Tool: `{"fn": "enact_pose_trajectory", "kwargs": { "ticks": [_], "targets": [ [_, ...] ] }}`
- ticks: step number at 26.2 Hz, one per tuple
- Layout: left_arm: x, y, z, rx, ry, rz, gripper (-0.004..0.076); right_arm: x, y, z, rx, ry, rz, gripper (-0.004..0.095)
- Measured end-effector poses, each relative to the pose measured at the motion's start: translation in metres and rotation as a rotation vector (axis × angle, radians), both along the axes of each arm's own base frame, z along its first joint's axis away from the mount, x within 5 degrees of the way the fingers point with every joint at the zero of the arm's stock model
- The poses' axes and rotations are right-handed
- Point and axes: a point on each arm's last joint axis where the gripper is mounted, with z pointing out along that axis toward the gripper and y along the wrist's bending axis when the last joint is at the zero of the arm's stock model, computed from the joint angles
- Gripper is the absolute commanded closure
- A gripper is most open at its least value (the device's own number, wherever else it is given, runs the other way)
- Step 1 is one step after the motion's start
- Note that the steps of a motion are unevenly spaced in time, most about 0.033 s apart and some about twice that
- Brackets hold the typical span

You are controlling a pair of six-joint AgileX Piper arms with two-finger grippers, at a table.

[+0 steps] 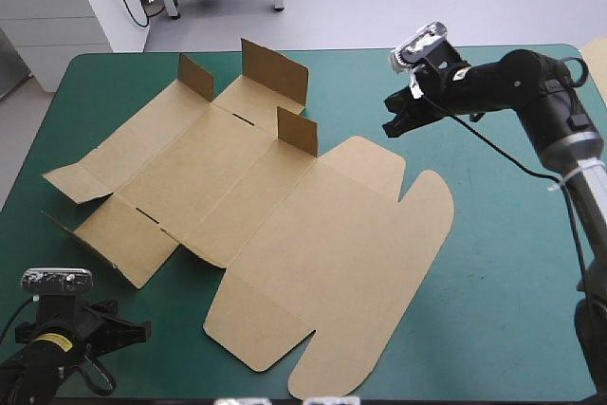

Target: Fold the box

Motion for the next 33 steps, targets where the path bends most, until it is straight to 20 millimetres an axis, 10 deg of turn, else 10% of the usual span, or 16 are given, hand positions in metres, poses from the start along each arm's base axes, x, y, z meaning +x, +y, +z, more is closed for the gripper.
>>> {"fn": "enact_pose_trajectory", "kwargs": {
  "ticks": [21,33],
  "targets": [
    [0.004,0.001,-0.002,-0.003,-0.048,0.011,0.0731,0.071,0.061,-0.074,-0.226,0.1,0.081,0.0929],
    [0.004,0.001,-0.003,-0.004,-0.048,0.012,0.0731,0.104,0.101,-0.063,-0.178,-0.019,0.168,0.0905]
  ]
}}
